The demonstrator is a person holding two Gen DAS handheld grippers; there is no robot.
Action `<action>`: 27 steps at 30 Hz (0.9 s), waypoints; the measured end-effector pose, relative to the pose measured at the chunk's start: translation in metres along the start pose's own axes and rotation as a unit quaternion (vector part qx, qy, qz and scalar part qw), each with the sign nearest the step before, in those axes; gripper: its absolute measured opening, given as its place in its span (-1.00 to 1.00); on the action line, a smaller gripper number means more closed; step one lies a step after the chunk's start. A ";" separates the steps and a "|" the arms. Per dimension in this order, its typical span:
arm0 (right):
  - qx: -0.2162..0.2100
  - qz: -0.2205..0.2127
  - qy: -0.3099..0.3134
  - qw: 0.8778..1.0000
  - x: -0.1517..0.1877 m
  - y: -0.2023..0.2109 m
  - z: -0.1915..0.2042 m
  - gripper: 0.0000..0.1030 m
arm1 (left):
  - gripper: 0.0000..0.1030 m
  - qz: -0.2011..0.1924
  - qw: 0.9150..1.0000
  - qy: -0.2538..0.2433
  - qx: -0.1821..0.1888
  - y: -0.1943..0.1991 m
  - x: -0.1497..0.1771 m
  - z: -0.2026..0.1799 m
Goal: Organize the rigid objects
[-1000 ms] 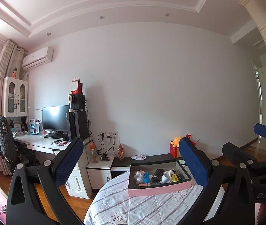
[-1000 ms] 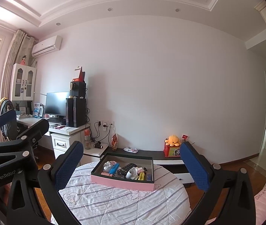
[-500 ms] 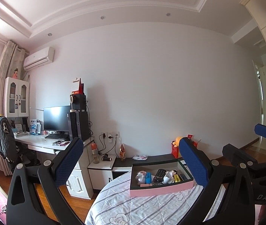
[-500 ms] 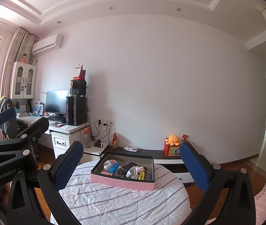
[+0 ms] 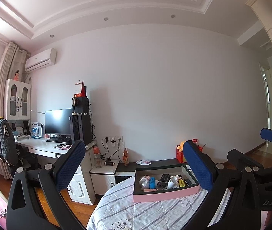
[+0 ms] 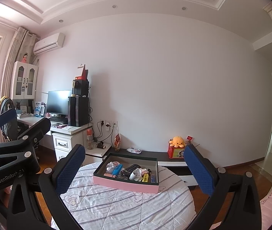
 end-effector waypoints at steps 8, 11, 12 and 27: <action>-0.001 0.003 0.001 1.000 0.000 -0.003 0.000 1.00 | 1.00 0.004 1.000 -0.001 0.002 -0.001 0.002 0.000; 0.000 0.004 0.002 1.000 0.000 -0.003 0.001 1.00 | 1.00 0.004 1.000 0.001 0.001 -0.001 0.002 0.000; 0.000 0.004 0.002 1.000 0.000 -0.003 0.001 1.00 | 1.00 0.004 1.000 0.001 0.002 -0.002 0.002 0.000; 0.000 0.007 0.000 1.000 0.001 -0.004 0.002 1.00 | 1.00 0.005 1.000 0.000 0.001 -0.004 0.006 0.000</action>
Point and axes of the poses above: each gripper's, at about its wrist camera, not at the fingertips, and y roughly against the way its jaws point, z to its left, x to its underside, the point moved 6 cm from there along -y, roughly the way its jaws point, and after that the axes turned 1 degree about -z, right-handed, at the moved point
